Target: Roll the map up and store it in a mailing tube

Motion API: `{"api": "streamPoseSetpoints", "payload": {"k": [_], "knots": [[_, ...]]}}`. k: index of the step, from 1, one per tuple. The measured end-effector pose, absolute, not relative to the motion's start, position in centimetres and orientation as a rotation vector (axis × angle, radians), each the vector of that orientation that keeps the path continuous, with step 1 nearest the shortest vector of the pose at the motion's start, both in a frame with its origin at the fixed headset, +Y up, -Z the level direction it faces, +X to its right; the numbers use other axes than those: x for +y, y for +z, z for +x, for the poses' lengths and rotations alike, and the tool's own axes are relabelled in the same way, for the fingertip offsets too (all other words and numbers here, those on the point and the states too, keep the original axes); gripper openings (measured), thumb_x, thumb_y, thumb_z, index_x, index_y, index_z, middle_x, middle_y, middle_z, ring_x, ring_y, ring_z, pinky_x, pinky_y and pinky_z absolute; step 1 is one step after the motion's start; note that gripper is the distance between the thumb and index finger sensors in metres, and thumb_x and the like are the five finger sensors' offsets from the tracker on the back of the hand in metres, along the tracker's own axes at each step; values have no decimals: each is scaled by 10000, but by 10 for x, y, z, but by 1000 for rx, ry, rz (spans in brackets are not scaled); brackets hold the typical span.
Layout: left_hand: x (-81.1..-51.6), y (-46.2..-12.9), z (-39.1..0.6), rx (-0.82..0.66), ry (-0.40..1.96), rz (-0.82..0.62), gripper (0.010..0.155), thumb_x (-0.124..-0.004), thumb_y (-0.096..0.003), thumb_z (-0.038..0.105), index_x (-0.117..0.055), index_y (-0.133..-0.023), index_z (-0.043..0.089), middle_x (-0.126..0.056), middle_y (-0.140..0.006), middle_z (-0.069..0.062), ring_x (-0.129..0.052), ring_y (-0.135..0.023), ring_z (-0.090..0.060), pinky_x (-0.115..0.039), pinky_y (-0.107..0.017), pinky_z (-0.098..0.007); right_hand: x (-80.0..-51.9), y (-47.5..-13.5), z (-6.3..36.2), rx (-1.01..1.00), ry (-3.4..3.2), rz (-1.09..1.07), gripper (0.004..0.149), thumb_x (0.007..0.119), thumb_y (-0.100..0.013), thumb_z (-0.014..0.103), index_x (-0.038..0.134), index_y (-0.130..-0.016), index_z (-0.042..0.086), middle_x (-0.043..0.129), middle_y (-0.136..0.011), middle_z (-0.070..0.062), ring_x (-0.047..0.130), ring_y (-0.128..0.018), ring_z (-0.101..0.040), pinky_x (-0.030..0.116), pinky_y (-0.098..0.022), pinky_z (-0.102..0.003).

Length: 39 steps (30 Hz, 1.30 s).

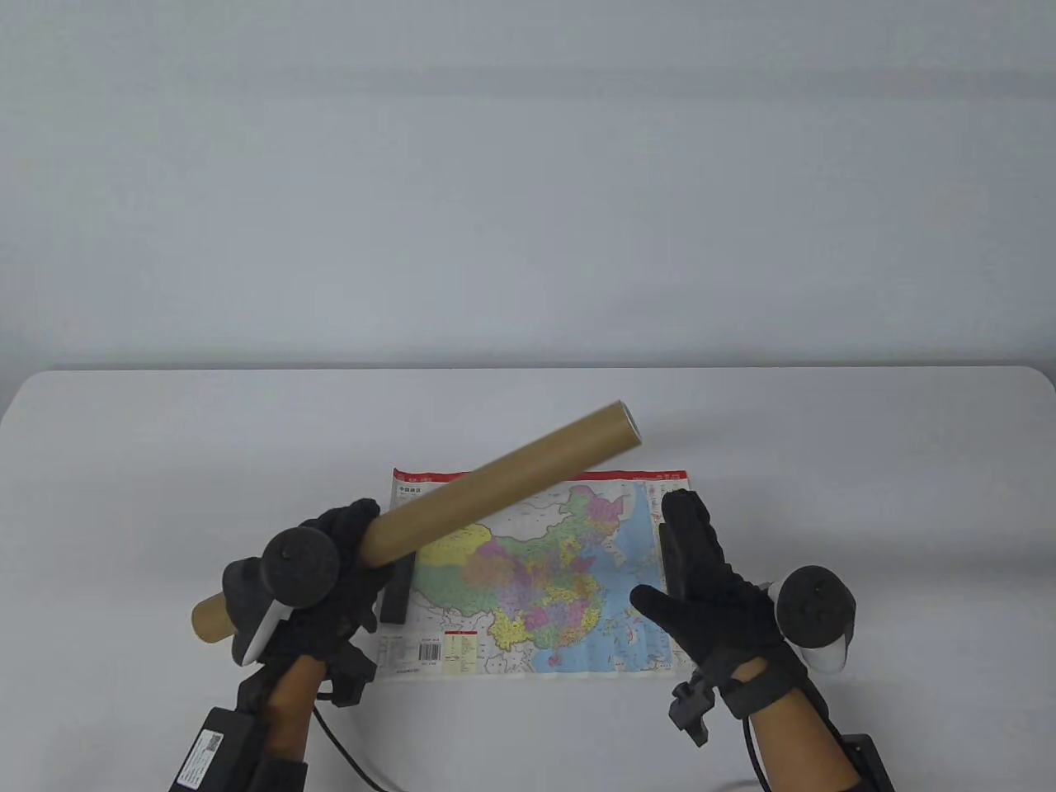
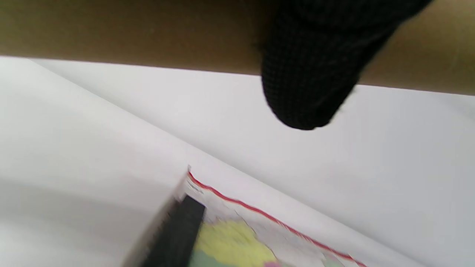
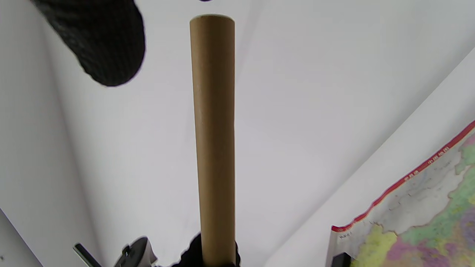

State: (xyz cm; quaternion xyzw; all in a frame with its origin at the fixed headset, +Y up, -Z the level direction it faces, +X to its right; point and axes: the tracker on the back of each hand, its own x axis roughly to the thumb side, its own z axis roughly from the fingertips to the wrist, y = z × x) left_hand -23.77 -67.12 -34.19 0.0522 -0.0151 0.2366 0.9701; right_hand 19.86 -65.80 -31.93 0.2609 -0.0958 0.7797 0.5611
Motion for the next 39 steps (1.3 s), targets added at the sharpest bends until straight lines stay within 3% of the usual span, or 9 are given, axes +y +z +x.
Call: {"api": "streamPoseSetpoints", "payload": {"k": [6,11,14,23,29,34,39], "knots": [[-686,-344,-236,-226,499,21,763,-1022,-348,368,-574,-951,501,-675,-1018,143,-703,-1002,-235,-424,-826,-508,-653,-317,217,-260,1674,594,881,785,-549,534,384,-1126,2,381,-1110,-325,396,-974,-620,450,-641,-678],[-693,-345,-242,-275,536,-34,764,-1019,-355,354,-569,-953,504,-665,-1024,143,-688,-1013,-236,-399,-831,-513,-657,-319,221,-172,1494,608,654,694,-592,448,646,-1053,-13,691,-1012,-292,630,-919,-594,582,-612,-648],[-695,-345,-243,-280,527,-57,762,-1017,-358,352,-567,-954,506,-662,-1026,144,-687,-1010,-235,-394,-832,-514,-658,-319,217,-122,1451,642,592,680,-597,402,717,-1009,-21,773,-951,-283,718,-872,-578,635,-583,-642],[-698,-346,-238,-291,459,-129,754,-995,-372,359,-543,-957,507,-642,-1034,130,-677,-1003,-218,-384,-833,-518,-648,-312,219,-266,1804,577,476,863,-529,336,808,-910,56,908,-790,-163,917,-742,-442,779,-520,-573],[-697,-346,-237,-277,378,-139,764,-1005,-364,405,-555,-975,490,-681,-1027,106,-732,-978,-221,-454,-825,-504,-643,-305,211,-581,2179,382,390,861,-499,271,873,-815,43,981,-652,-151,1042,-579,-357,885,-421,-491],[-694,-346,-234,-213,283,-130,769,-986,-372,446,-532,-991,481,-692,-1027,87,-764,-958,-221,-512,-817,-501,-639,-323,221,-673,2455,163,385,879,-473,276,889,-784,49,996,-610,-139,1064,-533,-332,901,-392,-471],[-699,-348,-252,-138,321,-137,769,-985,-377,446,-533,-1000,463,-694,-1024,71,-771,-945,-236,-532,-805,-520,-658,-360,259,-423,2812,-31,384,882,-488,279,880,-809,69,975,-658,-141,1020,-597,-363,853,-442,-507]]}}
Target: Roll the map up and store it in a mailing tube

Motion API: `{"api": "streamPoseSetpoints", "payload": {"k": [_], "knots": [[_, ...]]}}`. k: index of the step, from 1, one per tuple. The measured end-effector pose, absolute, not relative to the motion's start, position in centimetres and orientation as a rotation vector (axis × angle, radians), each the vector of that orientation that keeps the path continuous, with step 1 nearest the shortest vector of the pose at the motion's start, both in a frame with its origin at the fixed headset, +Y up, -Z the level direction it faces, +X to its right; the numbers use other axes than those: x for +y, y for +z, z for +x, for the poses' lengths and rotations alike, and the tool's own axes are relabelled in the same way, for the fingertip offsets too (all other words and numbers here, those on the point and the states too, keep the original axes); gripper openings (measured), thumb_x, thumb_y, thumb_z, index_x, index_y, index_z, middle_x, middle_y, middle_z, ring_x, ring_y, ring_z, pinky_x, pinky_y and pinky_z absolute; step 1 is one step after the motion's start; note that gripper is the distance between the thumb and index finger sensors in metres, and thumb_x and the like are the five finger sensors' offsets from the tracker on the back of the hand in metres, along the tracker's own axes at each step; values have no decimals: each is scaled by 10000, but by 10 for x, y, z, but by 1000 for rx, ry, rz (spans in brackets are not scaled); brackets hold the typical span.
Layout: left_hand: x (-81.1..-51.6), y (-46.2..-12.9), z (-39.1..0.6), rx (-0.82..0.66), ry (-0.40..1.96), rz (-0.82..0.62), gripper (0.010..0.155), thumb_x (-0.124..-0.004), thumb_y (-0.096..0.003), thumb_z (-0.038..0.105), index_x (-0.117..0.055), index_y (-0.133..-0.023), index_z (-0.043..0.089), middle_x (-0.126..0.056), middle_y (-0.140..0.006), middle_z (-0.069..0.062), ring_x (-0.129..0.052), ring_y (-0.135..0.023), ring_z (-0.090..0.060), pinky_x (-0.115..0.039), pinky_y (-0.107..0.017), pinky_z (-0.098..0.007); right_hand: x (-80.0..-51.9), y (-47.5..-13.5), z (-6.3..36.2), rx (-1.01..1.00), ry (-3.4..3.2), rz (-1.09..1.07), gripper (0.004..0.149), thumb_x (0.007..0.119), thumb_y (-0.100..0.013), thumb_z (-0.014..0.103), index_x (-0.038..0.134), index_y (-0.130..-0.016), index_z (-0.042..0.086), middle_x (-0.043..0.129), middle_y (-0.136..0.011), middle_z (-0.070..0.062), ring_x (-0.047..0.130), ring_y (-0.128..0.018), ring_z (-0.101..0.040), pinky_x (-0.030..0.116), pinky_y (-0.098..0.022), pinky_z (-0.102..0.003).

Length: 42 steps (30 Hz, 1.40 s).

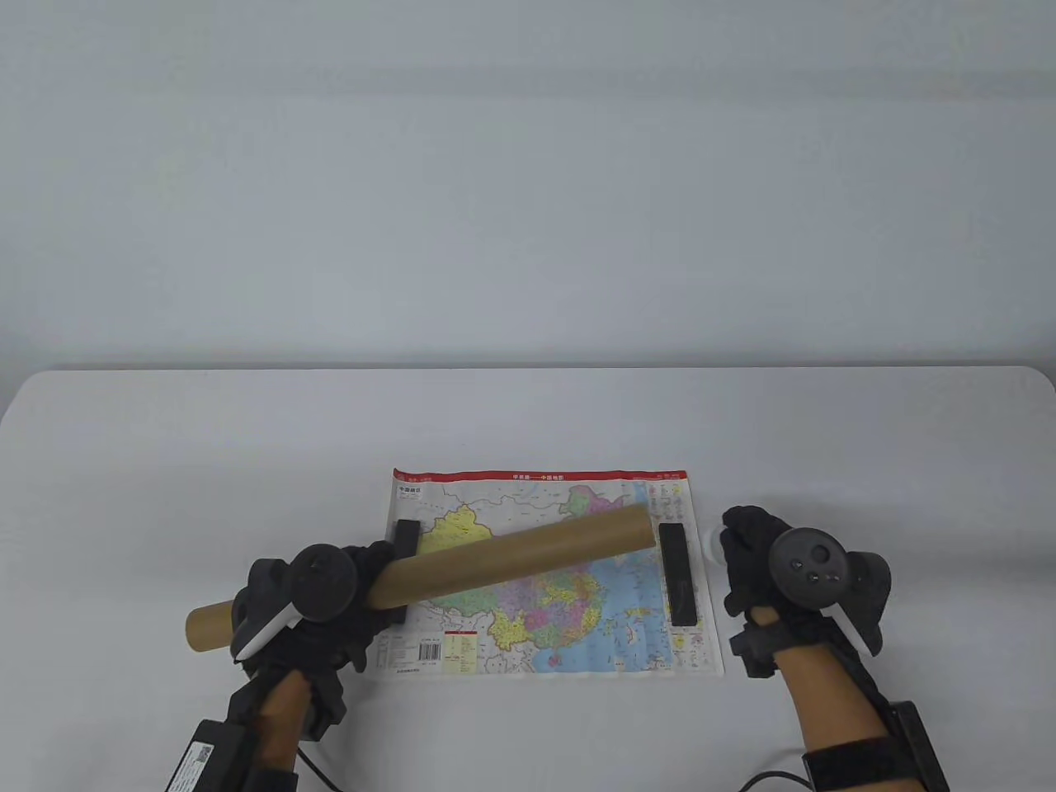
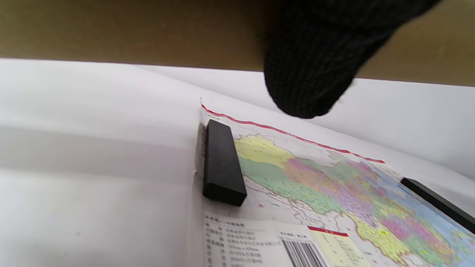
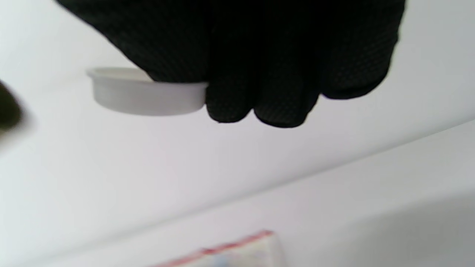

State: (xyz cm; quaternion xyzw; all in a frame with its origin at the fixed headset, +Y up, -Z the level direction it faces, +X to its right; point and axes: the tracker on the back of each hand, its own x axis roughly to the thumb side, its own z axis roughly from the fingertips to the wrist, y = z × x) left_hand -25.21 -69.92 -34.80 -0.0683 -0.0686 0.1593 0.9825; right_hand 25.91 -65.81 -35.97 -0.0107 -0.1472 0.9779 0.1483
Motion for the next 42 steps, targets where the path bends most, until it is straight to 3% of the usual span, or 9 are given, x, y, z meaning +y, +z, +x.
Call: {"api": "streamPoseSetpoints", "payload": {"k": [2,9,16,26,30,36,42], "knots": [[-700,-348,-257,-112,328,-130,769,-985,-377,454,-535,-1000,458,-697,-1021,69,-777,-940,-236,-543,-800,-527,-677,-372,277,-225,2980,-127,380,870,-501,291,865,-830,102,955,-708,-124,987,-659,-376,825,-485,-521],[-702,-348,-262,-89,352,-123,756,-987,-354,515,-571,-983,463,-730,-996,73,-811,-910,-228,-571,-785,-525,-732,-380,335,89,3111,-414,373,876,-500,284,877,-836,122,935,-752,-137,938,-722,-416,769,-533,-567],[-702,-348,-258,-113,345,-123,753,-987,-353,509,-571,-980,474,-725,-1001,85,-803,-922,-224,-549,-794,-534,-757,-374,355,172,3087,-512,366,876,-499,279,892,-825,114,936,-752,-143,932,-732,-417,756,-543,-577],[-703,-347,-259,-112,351,-128,753,-984,-354,509,-570,-982,474,-723,-1003,84,-801,-925,-225,-549,-793,-534,-760,-374,355,185,3096,-507,379,874,-502,286,881,-834,104,926,-760,-151,922,-737,-423,750,-544,-582],[-703,-346,-262,-97,365,-126,755,-985,-355,508,-569,-984,470,-723,-1003,81,-803,-924,-226,-556,-790,-534,-754,-373,356,198,3076,-505,464,880,-498,326,854,-887,75,902,-811,-182,904,-752,-454,742,-542,-593],[-702,-350,-272,-48,397,-147,773,-969,-374,506,-527,-1005,448,-694,-1017,68,-787,-935,-238,-568,-784,-534,-714,-367,343,-20,3010,-400,569,886,-492,378,789,-955,59,833,-894,-220,864,-776,-499,721,-539,-616],[-698,-360,-293,67,423,-212,844,-932,-424,434,-374,-1057,405,-604,-1068,22,-759,-958,-284,-610,-775,-522,-656,-353,292,-369,2670,51,652,863,-509,387,684,-1038,52,714,-998,-266,784,-843,-543,659,-574,-650]]}}
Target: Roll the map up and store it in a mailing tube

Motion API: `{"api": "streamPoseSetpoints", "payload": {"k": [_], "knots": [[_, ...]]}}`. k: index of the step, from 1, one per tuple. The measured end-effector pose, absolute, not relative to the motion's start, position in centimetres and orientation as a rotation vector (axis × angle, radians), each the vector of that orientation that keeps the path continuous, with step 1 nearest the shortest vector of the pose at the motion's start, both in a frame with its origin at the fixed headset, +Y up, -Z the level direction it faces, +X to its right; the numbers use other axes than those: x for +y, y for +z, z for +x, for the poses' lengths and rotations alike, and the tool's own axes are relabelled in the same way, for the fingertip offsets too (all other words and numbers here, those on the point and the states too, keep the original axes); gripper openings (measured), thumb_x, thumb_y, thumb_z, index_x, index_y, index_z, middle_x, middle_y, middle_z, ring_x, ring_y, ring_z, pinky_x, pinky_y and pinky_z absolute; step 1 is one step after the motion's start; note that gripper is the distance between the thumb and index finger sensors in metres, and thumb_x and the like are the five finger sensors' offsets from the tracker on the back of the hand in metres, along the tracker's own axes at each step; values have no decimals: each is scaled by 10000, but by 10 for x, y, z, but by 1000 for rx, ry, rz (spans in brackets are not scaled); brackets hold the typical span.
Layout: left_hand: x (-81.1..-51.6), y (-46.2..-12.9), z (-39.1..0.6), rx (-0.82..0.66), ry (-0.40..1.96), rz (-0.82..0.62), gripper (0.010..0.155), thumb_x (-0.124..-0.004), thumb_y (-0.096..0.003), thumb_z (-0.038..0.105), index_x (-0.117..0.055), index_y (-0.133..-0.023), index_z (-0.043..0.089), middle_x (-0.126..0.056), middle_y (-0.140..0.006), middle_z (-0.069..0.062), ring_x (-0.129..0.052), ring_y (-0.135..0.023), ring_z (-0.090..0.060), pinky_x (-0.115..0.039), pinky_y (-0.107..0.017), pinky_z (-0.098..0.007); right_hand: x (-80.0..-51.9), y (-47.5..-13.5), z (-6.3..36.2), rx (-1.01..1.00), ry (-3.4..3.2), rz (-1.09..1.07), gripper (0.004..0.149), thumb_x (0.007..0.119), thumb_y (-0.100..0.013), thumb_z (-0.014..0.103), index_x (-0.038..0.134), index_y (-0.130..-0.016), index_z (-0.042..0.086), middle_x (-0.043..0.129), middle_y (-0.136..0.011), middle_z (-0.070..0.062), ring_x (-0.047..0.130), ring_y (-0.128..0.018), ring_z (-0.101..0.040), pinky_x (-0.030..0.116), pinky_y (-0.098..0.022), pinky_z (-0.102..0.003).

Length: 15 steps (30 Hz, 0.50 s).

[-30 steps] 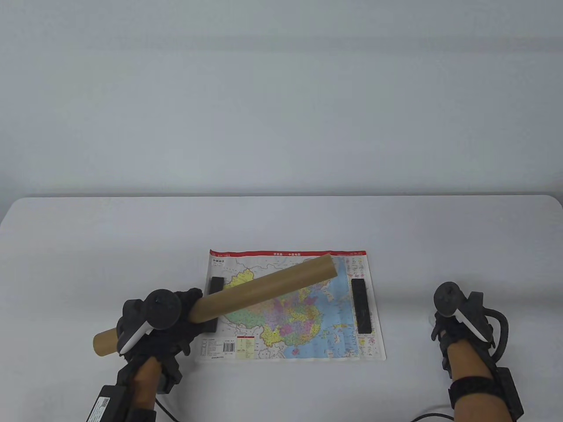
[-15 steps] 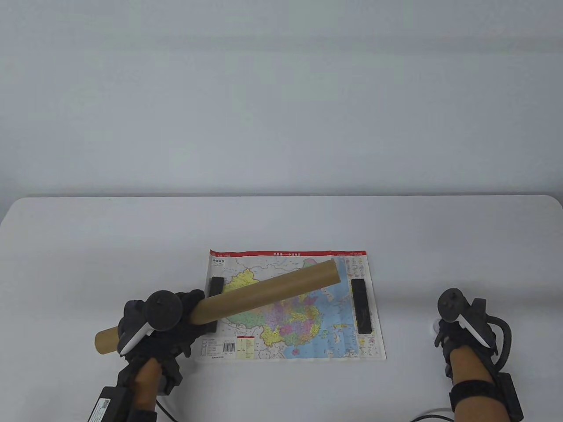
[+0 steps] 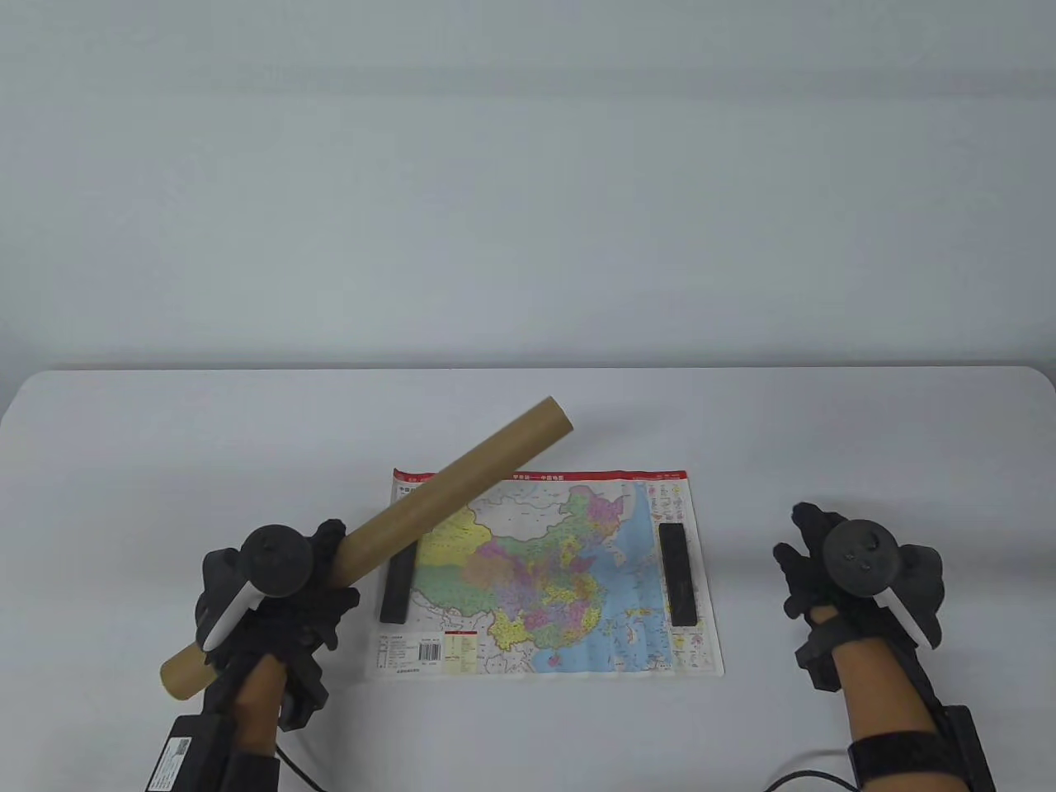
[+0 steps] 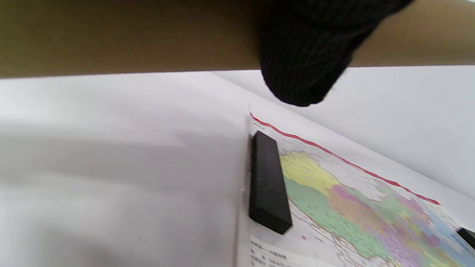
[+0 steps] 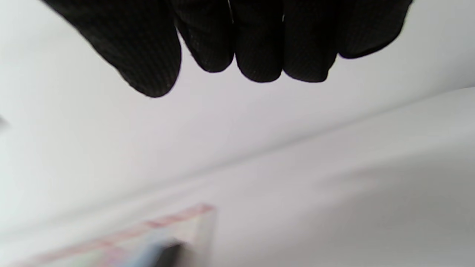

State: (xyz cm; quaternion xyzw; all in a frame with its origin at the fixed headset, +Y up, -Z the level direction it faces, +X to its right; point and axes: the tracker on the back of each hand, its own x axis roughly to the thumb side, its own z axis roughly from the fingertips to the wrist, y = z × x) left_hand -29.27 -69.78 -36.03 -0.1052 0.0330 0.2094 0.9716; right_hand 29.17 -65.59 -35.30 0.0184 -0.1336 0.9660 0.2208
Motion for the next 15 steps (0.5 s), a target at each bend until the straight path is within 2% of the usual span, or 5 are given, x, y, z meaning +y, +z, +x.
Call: {"api": "streamPoseSetpoints", "payload": {"k": [5,11,15], "knots": [[-696,-369,-315,172,488,-241,861,-902,-449,406,-306,-1069,370,-545,-1096,-19,-753,-970,-321,-644,-769,-518,-635,-329,248,-450,2329,381,734,837,-532,431,557,-1105,67,566,-1092,-270,629,-949,-573,562,-620,-679],[-700,-380,-341,324,529,-273,851,-858,-470,411,-259,-1072,349,-499,-1112,-58,-754,-972,-355,-664,-761,-519,-649,-311,215,-371,1949,670,828,806,-548,500,400,-1149,100,340,-1161,-247,382,-1012,-597,401,-645,-707],[-708,-386,-355,435,502,-288,845,-854,-469,409,-264,-1072,349,-497,-1112,-62,-757,-969,-361,-672,-758,-517,-659,-310,205,-313,1855,753,901,778,-552,556,266,-1149,116,194,-1160,-232,235,-1002,-607,316,-637,-716]]}}
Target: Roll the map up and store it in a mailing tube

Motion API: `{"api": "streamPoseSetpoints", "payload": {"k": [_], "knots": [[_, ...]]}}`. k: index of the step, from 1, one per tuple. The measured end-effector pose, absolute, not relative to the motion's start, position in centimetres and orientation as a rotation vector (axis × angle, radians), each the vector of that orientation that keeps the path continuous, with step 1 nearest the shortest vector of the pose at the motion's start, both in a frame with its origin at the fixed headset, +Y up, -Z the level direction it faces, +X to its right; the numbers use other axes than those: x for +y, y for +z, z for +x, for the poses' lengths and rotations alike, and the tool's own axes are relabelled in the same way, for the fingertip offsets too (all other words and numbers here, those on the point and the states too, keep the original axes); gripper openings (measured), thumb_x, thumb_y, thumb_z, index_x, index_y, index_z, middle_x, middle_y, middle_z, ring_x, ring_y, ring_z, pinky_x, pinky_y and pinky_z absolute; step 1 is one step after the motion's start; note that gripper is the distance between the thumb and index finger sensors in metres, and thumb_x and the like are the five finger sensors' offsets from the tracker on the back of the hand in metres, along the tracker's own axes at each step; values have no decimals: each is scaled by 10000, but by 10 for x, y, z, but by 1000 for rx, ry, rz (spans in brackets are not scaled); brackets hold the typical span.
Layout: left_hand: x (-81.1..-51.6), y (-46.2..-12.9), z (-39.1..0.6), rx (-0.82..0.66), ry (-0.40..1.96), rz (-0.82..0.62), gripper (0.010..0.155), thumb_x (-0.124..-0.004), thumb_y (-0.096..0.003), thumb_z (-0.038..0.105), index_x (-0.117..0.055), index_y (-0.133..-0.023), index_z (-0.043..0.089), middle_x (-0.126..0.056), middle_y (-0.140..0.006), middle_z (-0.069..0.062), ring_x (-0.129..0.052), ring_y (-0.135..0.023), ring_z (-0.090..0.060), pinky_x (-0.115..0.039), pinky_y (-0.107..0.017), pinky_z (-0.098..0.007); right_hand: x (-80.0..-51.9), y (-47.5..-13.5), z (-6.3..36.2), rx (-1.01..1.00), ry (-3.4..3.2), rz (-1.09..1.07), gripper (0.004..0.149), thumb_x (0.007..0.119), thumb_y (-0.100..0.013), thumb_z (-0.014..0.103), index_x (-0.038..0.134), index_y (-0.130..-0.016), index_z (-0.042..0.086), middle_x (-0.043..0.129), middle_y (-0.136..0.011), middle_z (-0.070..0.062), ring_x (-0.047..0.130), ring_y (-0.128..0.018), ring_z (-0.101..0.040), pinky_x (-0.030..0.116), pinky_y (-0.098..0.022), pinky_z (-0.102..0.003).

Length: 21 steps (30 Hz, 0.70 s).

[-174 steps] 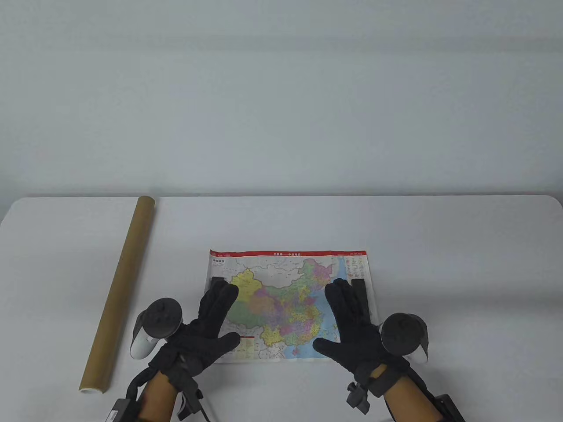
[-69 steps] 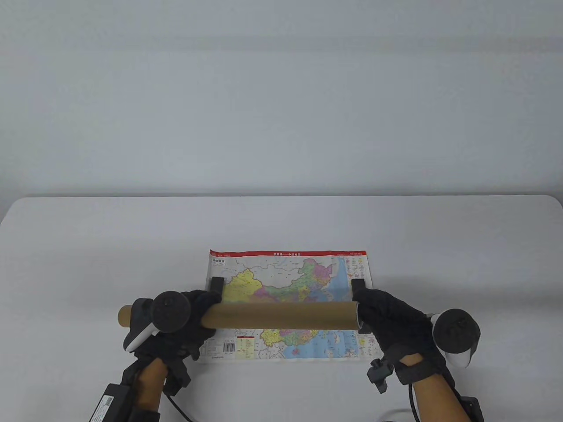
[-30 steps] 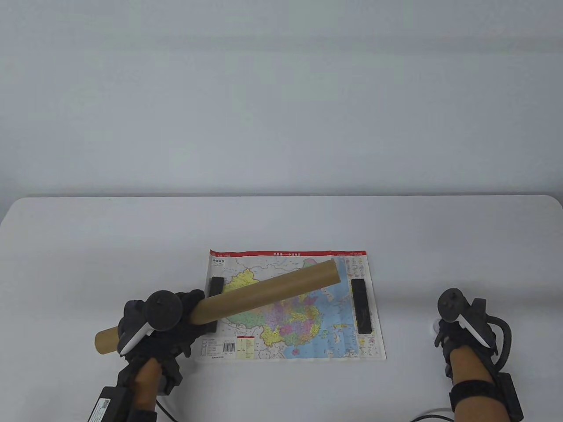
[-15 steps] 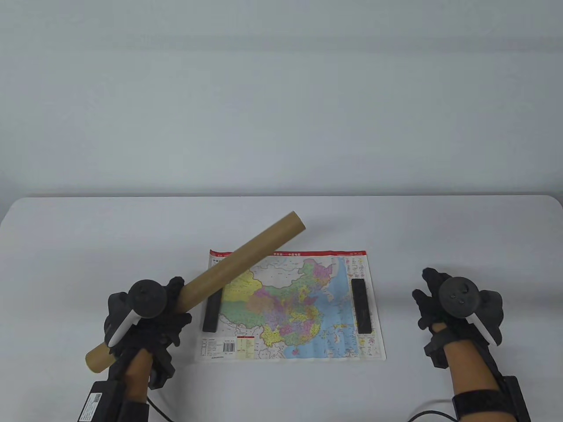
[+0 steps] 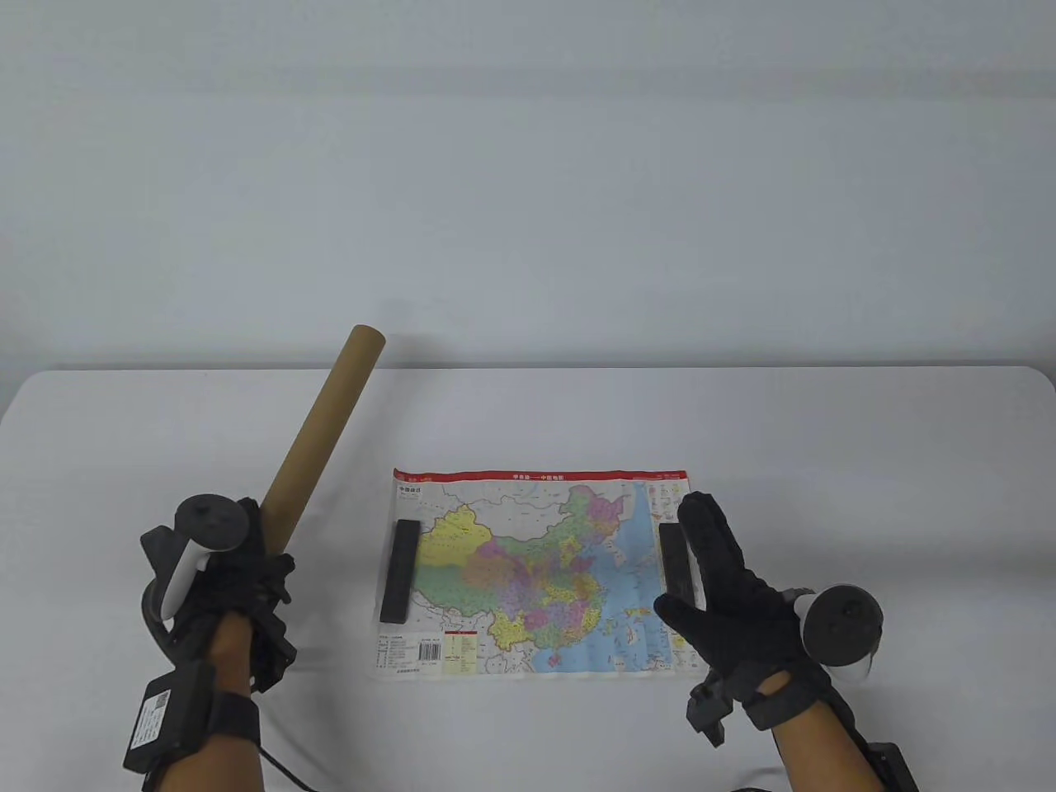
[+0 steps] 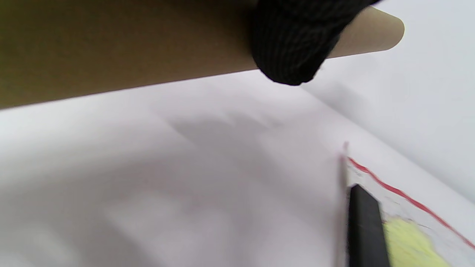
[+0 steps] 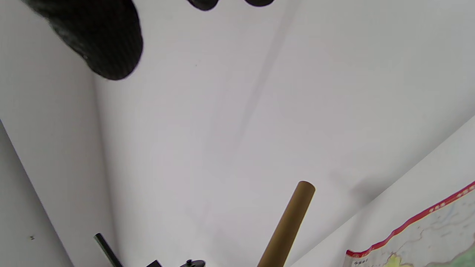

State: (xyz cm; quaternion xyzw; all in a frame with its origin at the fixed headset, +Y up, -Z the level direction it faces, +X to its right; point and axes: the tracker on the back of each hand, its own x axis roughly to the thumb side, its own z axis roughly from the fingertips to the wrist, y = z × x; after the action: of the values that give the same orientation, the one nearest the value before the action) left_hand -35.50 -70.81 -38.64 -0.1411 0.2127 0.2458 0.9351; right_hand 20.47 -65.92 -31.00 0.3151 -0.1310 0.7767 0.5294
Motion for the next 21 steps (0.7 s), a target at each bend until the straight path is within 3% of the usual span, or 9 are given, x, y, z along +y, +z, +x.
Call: {"api": "streamPoseSetpoints", "payload": {"k": [6,13,21], "knots": [[-724,-394,-367,575,480,-306,837,-841,-474,395,-255,-1069,353,-479,-1117,-73,-741,-977,-378,-662,-762,-520,-682,-319,202,-197,1865,756,979,743,-554,630,122,-1131,138,56,-1134,-239,108,-978,-616,246,-625,-726],[-737,-400,-374,690,443,-299,821,-834,-477,371,-262,-1066,357,-473,-1120,-84,-731,-985,-396,-656,-768,-521,-690,-324,204,-150,1864,725,985,743,-557,632,120,-1130,128,52,-1130,-245,104,-971,-621,239,-621,-727],[-748,-403,-373,723,413,-306,812,-835,-477,364,-278,-1067,356,-475,-1119,-80,-731,-983,-403,-656,-768,-518,-690,-323,203,-142,1870,718,984,746,-557,630,129,-1131,123,63,-1130,-251,113,-970,-626,244,-617,-728]]}}
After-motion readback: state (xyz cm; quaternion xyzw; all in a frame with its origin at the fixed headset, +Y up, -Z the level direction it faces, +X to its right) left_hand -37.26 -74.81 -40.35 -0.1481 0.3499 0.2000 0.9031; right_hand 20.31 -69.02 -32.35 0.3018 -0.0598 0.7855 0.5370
